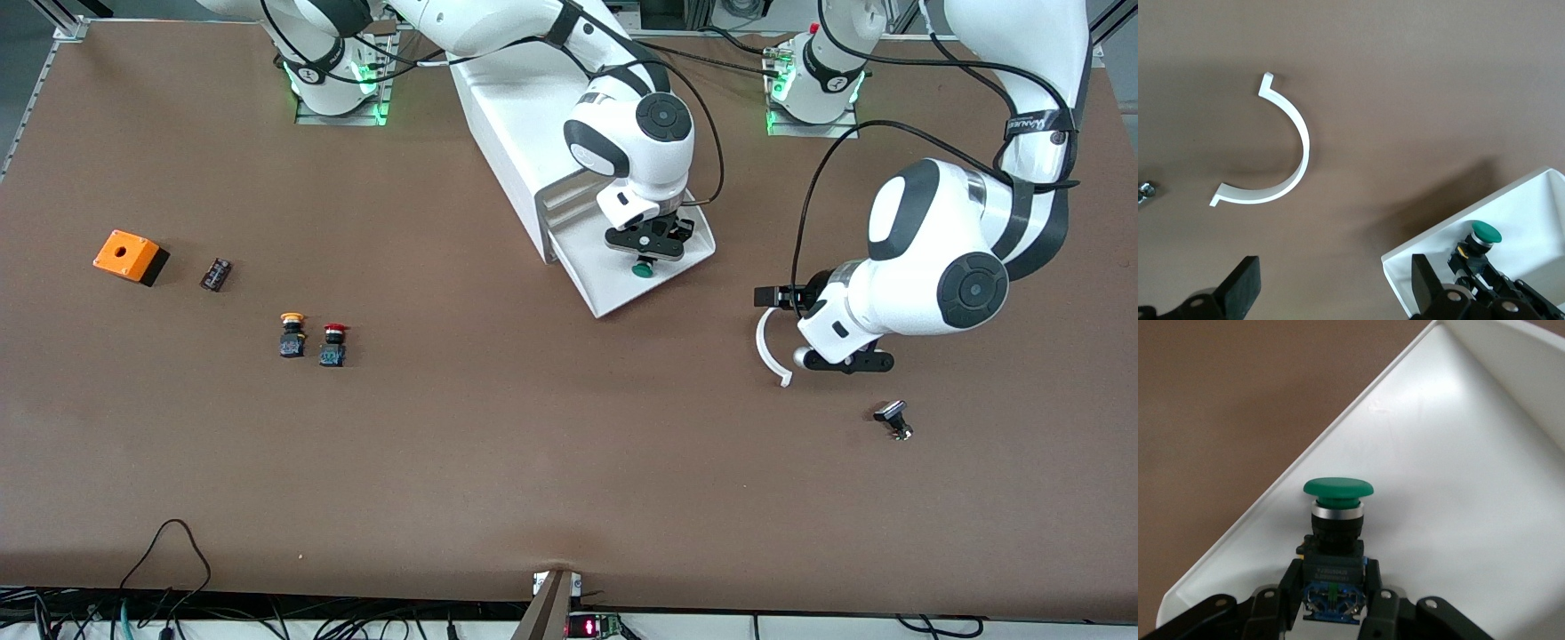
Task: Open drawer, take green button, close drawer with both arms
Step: 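Grasp the green button in the drawer with the right gripper while the left gripper withdraws, then lift the green button with the right gripper while the left gripper pushes the drawer shut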
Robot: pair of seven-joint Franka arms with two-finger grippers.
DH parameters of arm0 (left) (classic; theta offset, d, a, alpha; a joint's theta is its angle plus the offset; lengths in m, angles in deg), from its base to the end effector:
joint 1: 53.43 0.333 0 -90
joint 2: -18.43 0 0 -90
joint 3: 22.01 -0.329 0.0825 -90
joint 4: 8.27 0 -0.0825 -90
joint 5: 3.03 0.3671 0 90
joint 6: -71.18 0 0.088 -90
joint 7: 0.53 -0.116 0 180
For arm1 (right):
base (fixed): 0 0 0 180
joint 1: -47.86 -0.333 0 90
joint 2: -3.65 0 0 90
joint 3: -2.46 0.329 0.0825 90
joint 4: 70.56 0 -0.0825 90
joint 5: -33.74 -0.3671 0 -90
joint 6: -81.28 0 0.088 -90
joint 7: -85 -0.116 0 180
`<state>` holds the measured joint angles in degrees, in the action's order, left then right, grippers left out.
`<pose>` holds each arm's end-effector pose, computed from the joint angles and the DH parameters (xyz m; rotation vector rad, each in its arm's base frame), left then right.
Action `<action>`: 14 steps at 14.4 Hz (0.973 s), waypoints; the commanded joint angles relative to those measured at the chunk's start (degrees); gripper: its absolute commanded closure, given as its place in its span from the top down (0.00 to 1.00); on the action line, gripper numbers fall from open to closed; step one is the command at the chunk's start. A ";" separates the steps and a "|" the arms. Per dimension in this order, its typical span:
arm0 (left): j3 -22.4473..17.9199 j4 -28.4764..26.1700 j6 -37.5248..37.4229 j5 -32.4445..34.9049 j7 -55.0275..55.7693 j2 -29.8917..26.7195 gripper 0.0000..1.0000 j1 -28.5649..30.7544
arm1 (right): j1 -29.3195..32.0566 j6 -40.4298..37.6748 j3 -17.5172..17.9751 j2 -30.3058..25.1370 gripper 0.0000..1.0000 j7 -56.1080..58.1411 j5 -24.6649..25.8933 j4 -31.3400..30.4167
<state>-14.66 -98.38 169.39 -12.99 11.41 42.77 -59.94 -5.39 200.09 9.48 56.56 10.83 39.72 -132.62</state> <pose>0.6115 -0.1587 0.3901 2.9499 0.0290 -0.4803 0.4175 0.6538 0.2783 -3.0497 0.3793 -0.0396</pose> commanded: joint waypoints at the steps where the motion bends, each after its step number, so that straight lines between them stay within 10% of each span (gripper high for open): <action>1: -0.07 2.74 -1.88 1.44 0.20 2.47 1.00 -0.43 | 0.17 -7.51 -1.92 -0.79 0.00 3.49 1.05 5.95; 7: -0.06 1.34 0.39 0.29 5.01 4.49 0.99 -1.31 | 10.51 -11.59 -2.81 -7.98 0.00 26.66 0.26 7.92; 14: -0.06 -13.32 23.22 0.47 23.11 3.96 0.98 -11.40 | 25.10 -12.12 -3.16 -16.77 0.00 55.06 -3.58 -4.17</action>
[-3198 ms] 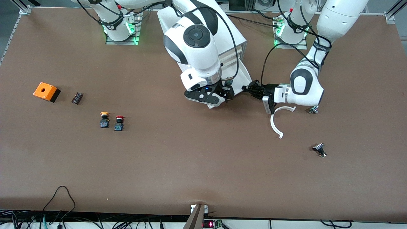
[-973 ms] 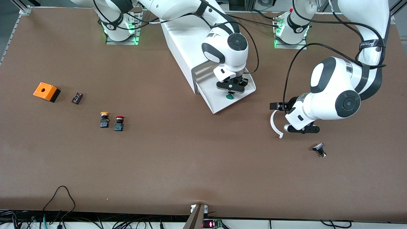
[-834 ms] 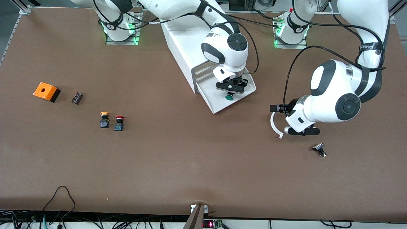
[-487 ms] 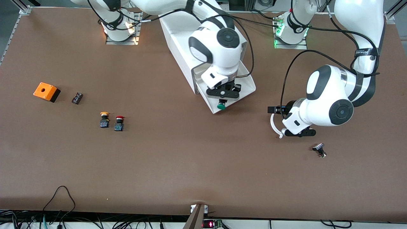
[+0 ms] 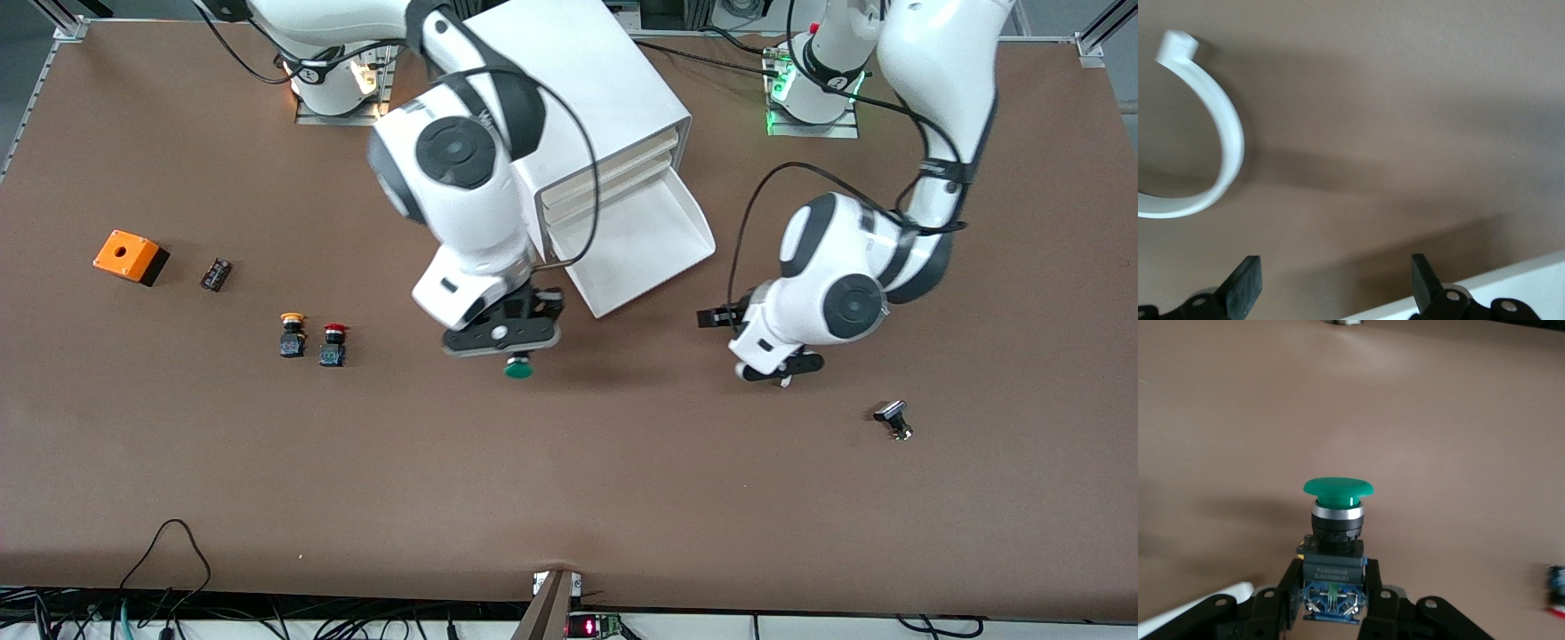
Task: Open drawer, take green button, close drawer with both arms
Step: 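Lift the green button with the right gripper while the left gripper pushes the drawer shut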
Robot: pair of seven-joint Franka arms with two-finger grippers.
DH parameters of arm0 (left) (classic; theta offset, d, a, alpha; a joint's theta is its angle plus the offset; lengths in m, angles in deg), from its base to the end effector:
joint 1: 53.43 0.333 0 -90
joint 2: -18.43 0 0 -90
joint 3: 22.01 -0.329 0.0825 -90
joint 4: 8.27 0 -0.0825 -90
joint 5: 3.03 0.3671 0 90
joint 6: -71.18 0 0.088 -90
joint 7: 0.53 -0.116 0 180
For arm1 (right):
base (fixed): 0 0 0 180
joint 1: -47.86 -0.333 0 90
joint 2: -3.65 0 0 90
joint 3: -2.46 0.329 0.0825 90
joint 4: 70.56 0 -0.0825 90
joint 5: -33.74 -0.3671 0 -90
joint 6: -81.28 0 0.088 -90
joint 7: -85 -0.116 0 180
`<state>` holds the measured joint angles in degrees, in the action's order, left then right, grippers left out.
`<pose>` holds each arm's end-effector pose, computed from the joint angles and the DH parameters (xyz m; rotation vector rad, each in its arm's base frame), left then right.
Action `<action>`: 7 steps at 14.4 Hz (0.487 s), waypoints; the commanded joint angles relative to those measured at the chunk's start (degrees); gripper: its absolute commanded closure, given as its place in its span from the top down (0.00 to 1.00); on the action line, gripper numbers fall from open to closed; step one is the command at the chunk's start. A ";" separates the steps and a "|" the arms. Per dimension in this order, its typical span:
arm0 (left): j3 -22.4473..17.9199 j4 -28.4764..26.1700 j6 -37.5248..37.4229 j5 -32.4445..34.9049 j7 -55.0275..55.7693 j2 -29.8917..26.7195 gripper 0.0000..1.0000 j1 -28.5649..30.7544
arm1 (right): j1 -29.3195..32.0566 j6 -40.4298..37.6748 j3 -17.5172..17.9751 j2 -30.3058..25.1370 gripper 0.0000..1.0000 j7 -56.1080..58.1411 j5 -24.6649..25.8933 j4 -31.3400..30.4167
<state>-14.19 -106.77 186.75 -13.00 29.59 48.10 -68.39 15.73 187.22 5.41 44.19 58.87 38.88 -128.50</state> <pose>0.5848 -0.2492 0.2878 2.9917 0.3471 -0.4411 0.6291 0.4159 0.4538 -3.1048 -0.2499 -0.2193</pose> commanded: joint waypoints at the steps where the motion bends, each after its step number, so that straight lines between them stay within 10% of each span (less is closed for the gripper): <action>1: -0.53 -6.78 8.85 0.48 7.82 -1.36 0.98 -4.45 | 6.88 1.02 0.83 -5.89 0.00 11.06 -4.59 -12.07; 7: 1.65 -12.15 13.36 0.65 16.02 -2.33 0.98 -8.59 | 16.40 10.06 0.66 -6.34 0.00 22.79 -4.96 -27.12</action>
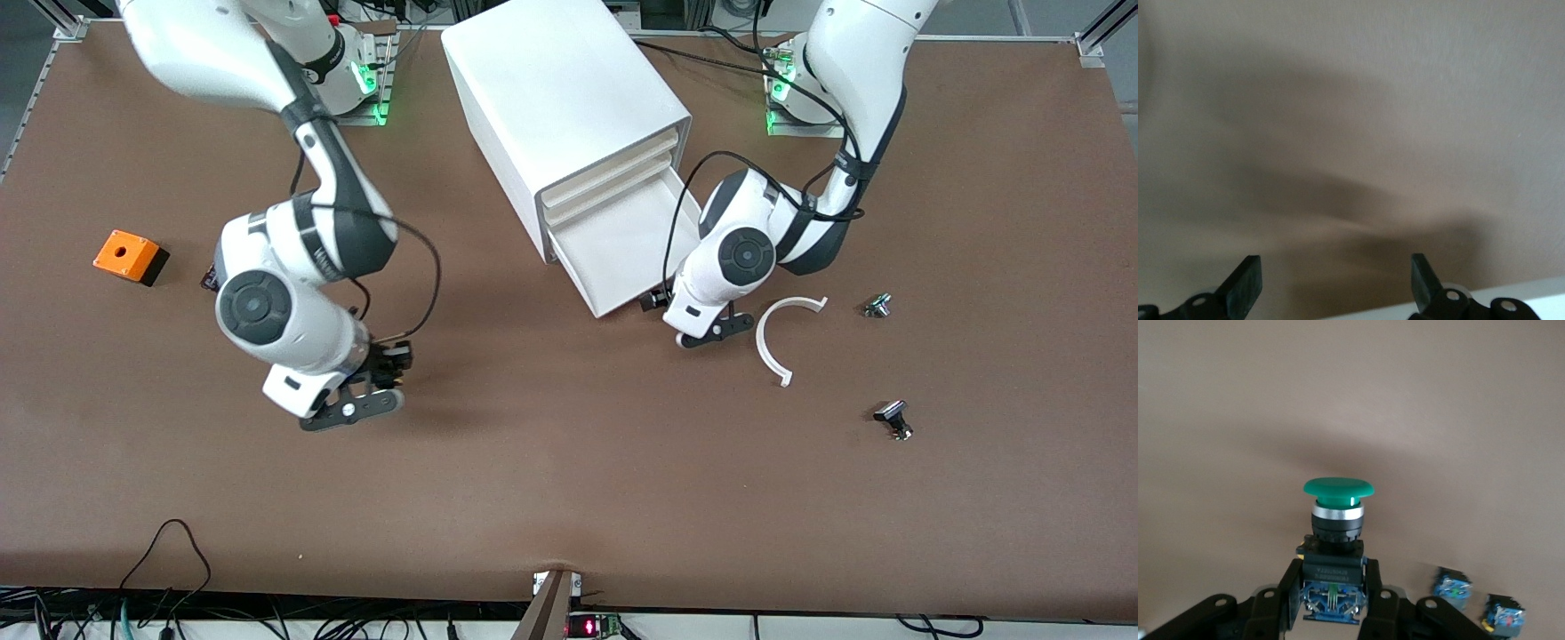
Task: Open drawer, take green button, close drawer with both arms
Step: 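Carry the green button with the right gripper and set it beside the red button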
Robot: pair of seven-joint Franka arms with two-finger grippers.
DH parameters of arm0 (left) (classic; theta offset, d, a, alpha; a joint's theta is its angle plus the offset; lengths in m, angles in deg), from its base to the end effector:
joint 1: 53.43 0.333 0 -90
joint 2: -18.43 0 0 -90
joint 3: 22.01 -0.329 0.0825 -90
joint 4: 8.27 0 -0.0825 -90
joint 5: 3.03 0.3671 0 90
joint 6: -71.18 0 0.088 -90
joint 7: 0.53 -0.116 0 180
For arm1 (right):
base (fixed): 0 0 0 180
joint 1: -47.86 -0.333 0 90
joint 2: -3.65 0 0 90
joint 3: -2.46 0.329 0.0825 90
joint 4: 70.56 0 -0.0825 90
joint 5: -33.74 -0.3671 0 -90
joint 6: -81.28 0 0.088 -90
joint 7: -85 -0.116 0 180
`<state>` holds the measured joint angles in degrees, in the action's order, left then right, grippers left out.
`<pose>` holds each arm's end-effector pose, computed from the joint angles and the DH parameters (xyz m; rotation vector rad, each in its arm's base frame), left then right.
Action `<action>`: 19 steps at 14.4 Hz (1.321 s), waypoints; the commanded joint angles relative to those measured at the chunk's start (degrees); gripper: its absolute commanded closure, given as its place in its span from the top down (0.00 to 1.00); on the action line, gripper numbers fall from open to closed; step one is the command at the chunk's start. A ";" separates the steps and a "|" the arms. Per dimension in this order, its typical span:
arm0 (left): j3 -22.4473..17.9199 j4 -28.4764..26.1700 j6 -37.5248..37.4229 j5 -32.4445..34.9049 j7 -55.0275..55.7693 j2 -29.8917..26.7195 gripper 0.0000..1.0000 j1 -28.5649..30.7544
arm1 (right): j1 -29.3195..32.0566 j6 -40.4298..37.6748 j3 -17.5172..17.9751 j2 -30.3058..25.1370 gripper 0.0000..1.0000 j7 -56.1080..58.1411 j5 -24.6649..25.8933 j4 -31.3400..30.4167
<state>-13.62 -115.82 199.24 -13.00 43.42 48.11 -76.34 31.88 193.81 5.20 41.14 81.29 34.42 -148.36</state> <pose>0.5237 -0.3202 0.2399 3.0070 0.5356 -0.3806 0.6799 0.2218 0.3419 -3.1058 -0.4023 0.0785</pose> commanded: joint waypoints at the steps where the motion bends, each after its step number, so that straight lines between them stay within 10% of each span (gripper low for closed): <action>1: 1.97 -3.20 0.52 0.56 2.29 -2.43 0.98 -0.64 | 1.12 4.96 0.85 -3.12 0.00 0.46 -0.50 -8.94; 10: 9.18 -5.75 -1.76 -1.10 2.99 -2.52 0.99 -0.29 | 4.29 18.60 0.77 -1.71 0.04 -1.03 -0.59 -21.87; 12: 10.06 -5.66 -1.76 -3.73 2.99 -2.34 0.99 -0.29 | 4.38 18.68 0.77 -1.45 0.64 -1.65 -0.59 -21.87; 14: 10.50 -5.75 -1.94 -4.18 2.99 -2.34 0.99 -0.38 | 4.56 18.33 0.77 -2.06 1.00 -1.65 -0.59 -21.52; 19: 11.46 -5.66 -1.94 -7.34 3.16 -2.26 0.99 -1.08 | 4.65 16.05 -0.02 -9.25 1.00 -0.69 -0.50 -21.26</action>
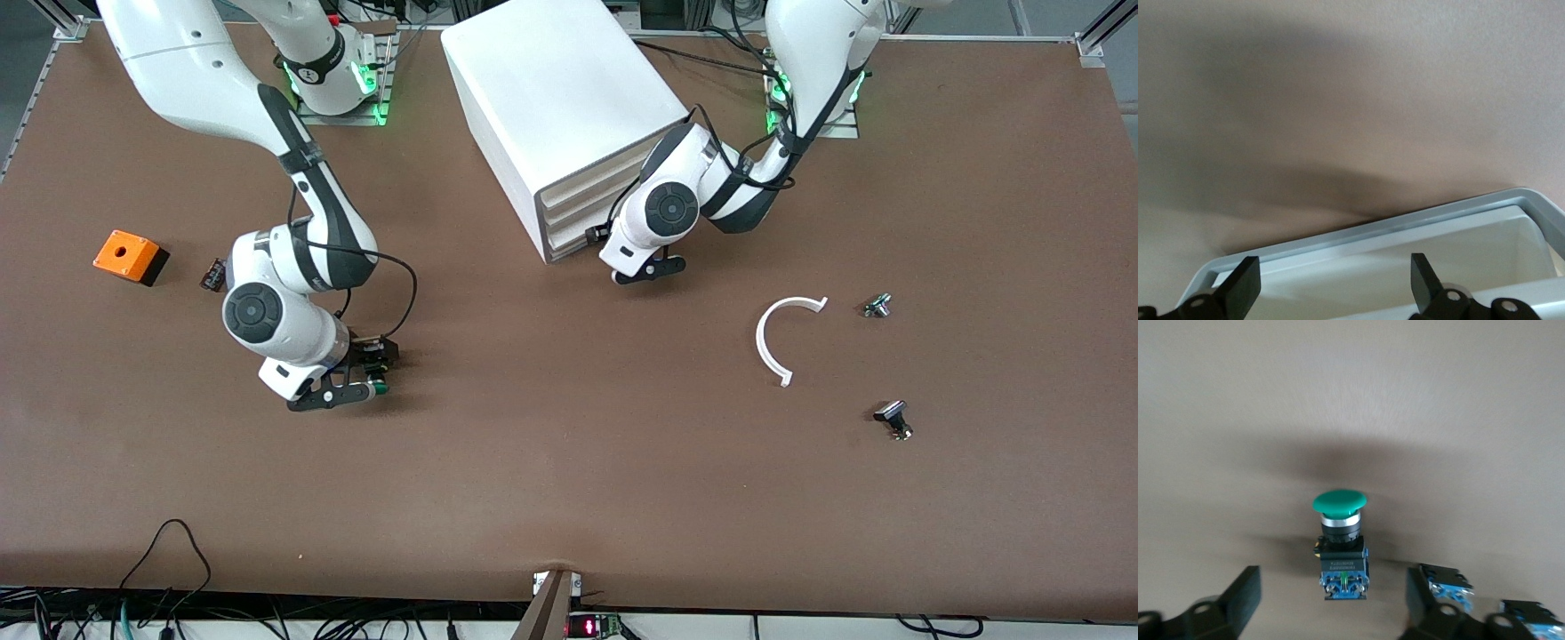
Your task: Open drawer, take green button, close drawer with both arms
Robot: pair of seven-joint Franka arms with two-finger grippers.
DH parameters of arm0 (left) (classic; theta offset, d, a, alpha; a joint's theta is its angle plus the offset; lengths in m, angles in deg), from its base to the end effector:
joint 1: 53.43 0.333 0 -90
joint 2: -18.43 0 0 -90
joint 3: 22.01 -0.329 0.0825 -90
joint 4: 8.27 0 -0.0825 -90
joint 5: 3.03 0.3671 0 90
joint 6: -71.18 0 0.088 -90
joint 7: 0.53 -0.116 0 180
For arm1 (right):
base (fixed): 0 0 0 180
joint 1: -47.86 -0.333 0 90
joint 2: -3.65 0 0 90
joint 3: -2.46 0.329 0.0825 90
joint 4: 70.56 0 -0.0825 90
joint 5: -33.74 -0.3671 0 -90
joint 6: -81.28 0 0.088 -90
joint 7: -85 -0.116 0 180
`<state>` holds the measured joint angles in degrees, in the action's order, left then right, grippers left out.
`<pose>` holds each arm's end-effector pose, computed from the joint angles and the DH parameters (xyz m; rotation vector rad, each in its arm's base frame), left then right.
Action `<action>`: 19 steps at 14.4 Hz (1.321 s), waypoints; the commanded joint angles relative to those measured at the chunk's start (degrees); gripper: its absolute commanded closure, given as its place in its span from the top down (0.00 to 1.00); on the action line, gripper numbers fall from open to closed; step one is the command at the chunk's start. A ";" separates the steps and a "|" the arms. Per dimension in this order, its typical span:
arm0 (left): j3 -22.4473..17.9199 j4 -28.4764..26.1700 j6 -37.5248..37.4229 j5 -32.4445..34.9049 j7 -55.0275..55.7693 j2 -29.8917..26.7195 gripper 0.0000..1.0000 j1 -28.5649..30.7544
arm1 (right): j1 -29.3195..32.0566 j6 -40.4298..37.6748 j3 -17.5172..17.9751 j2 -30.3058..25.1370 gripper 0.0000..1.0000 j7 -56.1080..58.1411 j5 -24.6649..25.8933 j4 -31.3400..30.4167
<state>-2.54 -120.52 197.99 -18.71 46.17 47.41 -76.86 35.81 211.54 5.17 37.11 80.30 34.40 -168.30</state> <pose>0.4268 -0.4026 0.2305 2.9511 0.4141 -0.6401 0.6459 0.1662 0.2652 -3.1149 -0.2740 0.0288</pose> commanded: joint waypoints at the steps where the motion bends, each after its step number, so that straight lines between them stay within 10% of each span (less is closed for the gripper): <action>1: 0.82 -0.96 -0.69 -1.98 0.59 -1.46 0.99 -0.56 | 0.71 -1.76 -0.77 -6.81 1.00 1.18 -0.39 -1.31; 10: -0.05 0.80 -1.65 -0.50 0.86 -1.90 0.99 1.53 | 0.71 -14.40 -4.29 -21.06 1.00 3.65 -0.48 -0.88; 19: -0.05 26.35 -32.73 16.82 -6.49 -2.43 0.99 12.87 | 0.71 -26.02 -5.88 -31.61 1.00 2.42 -0.13 1.14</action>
<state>-2.66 -99.76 171.54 -3.85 44.84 44.49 -65.84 36.34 187.81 -0.83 7.80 82.66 34.41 -167.30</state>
